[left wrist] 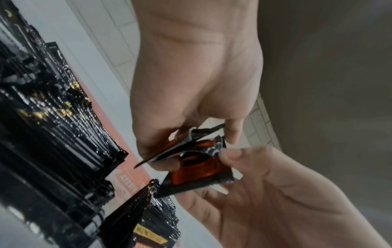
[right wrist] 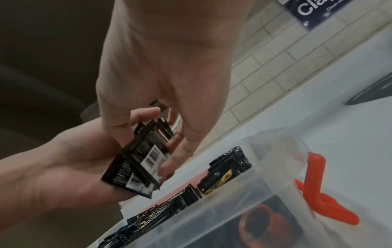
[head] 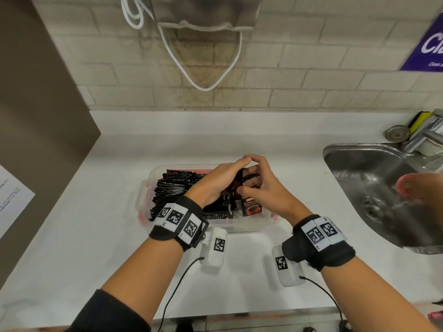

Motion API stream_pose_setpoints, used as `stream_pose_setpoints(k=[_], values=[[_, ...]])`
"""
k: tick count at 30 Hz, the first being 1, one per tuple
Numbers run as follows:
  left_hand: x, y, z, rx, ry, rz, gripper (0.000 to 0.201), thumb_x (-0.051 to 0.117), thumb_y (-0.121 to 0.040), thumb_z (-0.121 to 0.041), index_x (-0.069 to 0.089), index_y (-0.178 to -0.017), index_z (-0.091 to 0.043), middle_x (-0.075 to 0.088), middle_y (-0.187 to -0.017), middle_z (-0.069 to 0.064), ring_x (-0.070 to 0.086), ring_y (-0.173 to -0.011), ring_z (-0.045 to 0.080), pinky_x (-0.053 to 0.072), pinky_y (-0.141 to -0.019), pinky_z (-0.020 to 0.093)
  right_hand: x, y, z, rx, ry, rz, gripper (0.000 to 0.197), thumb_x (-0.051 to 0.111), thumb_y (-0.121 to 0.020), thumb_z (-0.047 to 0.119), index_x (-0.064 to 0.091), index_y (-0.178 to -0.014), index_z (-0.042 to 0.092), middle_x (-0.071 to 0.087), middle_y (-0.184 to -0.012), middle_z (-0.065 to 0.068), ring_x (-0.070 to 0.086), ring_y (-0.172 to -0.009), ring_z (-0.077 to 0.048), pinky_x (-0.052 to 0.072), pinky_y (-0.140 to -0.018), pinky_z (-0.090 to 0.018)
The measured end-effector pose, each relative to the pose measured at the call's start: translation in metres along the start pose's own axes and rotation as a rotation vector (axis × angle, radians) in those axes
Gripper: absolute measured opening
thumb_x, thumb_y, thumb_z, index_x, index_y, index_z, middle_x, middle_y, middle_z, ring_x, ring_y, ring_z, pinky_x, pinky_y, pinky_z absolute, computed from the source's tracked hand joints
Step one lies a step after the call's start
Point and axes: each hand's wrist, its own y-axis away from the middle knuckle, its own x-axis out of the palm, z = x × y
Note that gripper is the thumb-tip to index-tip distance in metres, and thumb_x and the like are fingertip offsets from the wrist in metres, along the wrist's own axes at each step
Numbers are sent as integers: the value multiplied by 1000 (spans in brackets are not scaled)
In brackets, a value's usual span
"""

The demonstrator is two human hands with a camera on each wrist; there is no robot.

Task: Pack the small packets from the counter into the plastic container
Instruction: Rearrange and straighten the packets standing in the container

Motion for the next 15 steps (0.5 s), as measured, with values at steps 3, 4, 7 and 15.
stream_pose_setpoints(k=[3, 4, 7, 15], values=[[2, 6, 1, 93, -189, -10, 56, 50, -87, -73, 72, -113, -29, 74, -103, -13, 68, -94, -2, 51, -82, 22, 1, 0, -1, 10, -44, -28, 66, 58, -88, -7, 34, -139, 28, 56, -116, -9, 66, -94, -16, 59, -78, -34], [3, 6, 2, 121, -238, -34, 54, 53, -86, -73, 71, -112, -29, 73, -100, -13, 67, -90, -3, 52, -77, 22, 1, 0, 0, 19, -51, -39, 65, 56, -88, -7, 35, -140, 27, 56, -119, -10, 66, -101, -21, 59, -83, -39], [6, 5, 5, 168, -301, -165, 50, 66, -81, -67, 63, -107, -25, 68, -88, -10, 65, -75, 0, 49, -62, 19, 3, -1, 1, 52, -154, -57, 63, 52, -90, -11, 38, -140, 25, 58, -122, -15, 67, -104, -32, 58, -87, -48], [-3, 0, 7, 305, -290, -312, 46, 74, -82, -53, 54, -101, -16, 61, -93, -1, 61, -83, 17, 52, -72, 28, -6, -3, -1, 49, -190, -122, 23, 58, -96, 3, 55, -118, 9, 63, -119, -12, 72, -93, -23, 60, -76, -37]])
